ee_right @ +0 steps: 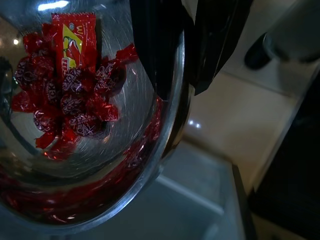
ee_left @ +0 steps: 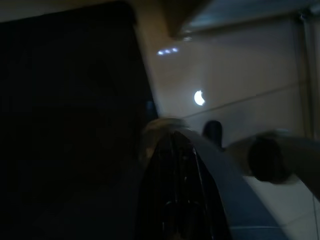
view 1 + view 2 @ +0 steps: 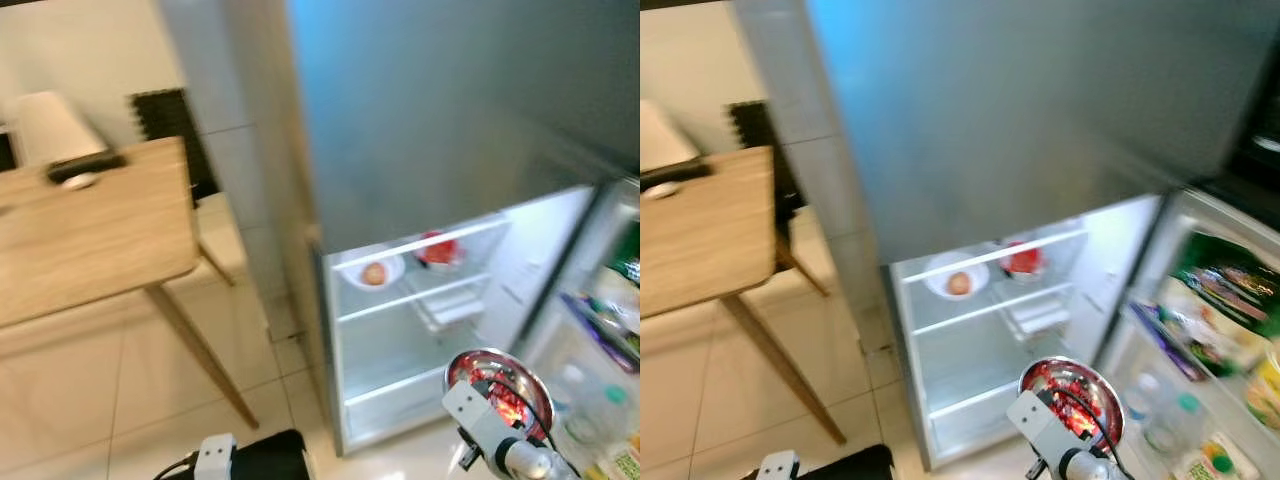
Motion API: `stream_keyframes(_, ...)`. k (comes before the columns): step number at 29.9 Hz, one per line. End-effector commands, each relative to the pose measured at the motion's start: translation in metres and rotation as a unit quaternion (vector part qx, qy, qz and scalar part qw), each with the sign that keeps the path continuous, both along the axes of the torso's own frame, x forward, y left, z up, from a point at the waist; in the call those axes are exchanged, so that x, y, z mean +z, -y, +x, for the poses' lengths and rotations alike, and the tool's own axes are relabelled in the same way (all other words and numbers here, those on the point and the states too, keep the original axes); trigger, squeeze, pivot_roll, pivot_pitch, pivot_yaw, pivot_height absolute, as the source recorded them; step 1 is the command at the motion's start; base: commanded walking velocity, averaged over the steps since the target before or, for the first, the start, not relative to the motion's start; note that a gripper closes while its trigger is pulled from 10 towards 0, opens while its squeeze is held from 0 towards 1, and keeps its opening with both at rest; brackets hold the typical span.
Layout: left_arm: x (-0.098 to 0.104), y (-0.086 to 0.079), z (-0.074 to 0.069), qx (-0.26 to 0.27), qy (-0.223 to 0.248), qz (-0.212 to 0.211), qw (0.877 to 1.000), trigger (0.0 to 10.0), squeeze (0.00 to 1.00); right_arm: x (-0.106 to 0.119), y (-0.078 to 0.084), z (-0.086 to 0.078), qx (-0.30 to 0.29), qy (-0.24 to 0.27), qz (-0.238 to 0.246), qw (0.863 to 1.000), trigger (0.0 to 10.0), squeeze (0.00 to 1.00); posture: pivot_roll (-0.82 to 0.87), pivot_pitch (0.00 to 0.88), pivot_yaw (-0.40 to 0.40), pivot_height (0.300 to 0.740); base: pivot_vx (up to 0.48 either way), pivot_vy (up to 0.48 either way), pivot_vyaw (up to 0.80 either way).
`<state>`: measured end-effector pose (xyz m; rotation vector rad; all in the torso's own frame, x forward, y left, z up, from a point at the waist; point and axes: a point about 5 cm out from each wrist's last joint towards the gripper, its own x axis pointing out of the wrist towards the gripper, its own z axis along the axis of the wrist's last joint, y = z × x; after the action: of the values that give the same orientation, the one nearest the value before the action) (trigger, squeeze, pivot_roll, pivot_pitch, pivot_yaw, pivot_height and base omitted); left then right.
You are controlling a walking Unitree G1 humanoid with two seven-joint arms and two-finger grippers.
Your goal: Restocking fridge
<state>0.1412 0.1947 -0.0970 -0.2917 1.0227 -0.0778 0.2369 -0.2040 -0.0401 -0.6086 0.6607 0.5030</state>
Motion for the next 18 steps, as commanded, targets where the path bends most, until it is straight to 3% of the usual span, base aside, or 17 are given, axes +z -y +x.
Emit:
stream_keyframes(1,0.0005,-0.0011,0.0009,-0.009,-0.002,0.003,1.000,10.0,0.00,-0.0006,0.0005,-0.0013,0.002,0.003,-0.005,1.000,10.0,0.00,-0.10,0.000,0.022,0.740,0.000,-0.412,0.00)
stream_keyframes(12,-0.0003,0.0019,0.0002,-0.011,-0.005,-0.001,1.000,10.0,0.00,-0.0013,-0.0024,-0.0008,0.011,0.000,-0.010,1.000,10.0,0.00,-0.10,0.000,0.023,0.740,0.000,-0.469,0.00)
stream_keyframes(14,-0.0005,0.0027,0.0000,-0.009,-0.005,-0.003,1.000,10.0,0.00,-0.0021,-0.0052,-0.0012,0.014,-0.006,-0.004,1.000,10.0,0.00,-0.10,0.000,0.023,0.740,0.000,-0.418,0.61)
stream_keyframes(18,-0.0012,0.0029,-0.0012,0.003,-0.008,-0.004,1.000,10.0,0.00,-0.0027,-0.0090,-0.0011,0.024,-0.011,-0.002,1.000,10.0,0.00,-0.10,0.000,0.023,0.740,0.000,0.000,0.80)
